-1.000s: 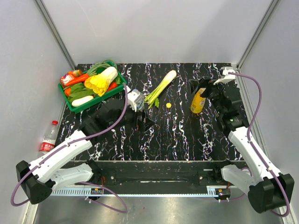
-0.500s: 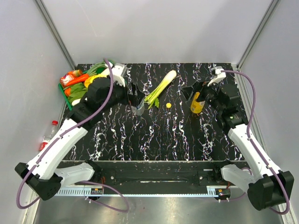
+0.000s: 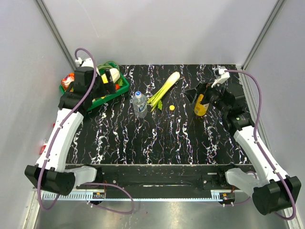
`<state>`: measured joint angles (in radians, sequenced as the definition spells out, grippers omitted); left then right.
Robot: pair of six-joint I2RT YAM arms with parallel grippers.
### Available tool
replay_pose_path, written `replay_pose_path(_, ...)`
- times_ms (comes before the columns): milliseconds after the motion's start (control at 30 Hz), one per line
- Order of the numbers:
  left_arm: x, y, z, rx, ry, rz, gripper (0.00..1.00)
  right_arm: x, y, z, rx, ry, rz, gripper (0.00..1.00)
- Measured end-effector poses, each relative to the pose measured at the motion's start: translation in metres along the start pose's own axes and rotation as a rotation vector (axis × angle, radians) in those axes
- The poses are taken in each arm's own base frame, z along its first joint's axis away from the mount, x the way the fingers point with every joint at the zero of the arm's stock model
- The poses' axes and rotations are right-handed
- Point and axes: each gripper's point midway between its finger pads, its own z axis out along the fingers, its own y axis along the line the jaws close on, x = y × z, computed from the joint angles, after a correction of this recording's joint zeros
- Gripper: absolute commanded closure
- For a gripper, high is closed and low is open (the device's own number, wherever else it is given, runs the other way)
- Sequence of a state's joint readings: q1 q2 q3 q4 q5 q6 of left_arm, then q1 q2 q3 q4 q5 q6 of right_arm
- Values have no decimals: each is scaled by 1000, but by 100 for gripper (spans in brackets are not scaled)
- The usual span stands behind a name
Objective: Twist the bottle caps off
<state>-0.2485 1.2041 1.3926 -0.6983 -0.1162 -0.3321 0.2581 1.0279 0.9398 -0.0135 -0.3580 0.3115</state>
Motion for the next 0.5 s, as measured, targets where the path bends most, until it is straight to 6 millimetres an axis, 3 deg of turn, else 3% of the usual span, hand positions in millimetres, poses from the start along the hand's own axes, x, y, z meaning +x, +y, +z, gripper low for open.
replay_pose_path(167, 15, 70, 12, -236, 39, -100, 1, 6, -2, -1, 10, 25, 10, 0)
replay_pose_path(333, 49, 146, 20, -516, 147, -209, 1, 14, -5, 2, 17, 50, 29, 0)
replay_pose_path(500, 84, 195, 28, -710, 270, -268, 1, 22, -9, 9, 27, 83, 75, 0)
